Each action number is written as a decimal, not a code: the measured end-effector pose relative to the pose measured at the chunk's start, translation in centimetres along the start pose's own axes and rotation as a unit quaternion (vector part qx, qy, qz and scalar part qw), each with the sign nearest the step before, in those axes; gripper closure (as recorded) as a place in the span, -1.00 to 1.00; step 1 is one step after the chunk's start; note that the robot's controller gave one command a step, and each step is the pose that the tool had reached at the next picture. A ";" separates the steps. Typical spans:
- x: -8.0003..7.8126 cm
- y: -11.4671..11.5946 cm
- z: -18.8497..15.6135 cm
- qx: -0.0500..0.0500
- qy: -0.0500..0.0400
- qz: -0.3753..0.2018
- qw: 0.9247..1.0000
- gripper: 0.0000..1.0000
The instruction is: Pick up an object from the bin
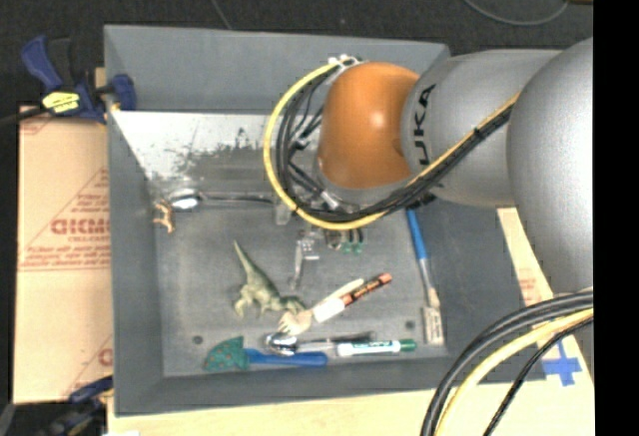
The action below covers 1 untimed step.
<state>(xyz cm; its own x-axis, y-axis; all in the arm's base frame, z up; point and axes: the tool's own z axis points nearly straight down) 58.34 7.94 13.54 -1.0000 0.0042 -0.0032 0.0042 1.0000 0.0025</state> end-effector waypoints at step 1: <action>0.0 0.0 0.0 0.000 0.000 0.000 1.000 -1.00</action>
Offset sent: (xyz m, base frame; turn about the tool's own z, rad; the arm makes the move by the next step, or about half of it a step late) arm -0.0032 -0.0166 -0.0654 0.1762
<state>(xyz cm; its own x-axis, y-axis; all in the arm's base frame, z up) 58.34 7.94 13.54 -1.0000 0.0044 -0.0032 0.0044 1.0000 0.0025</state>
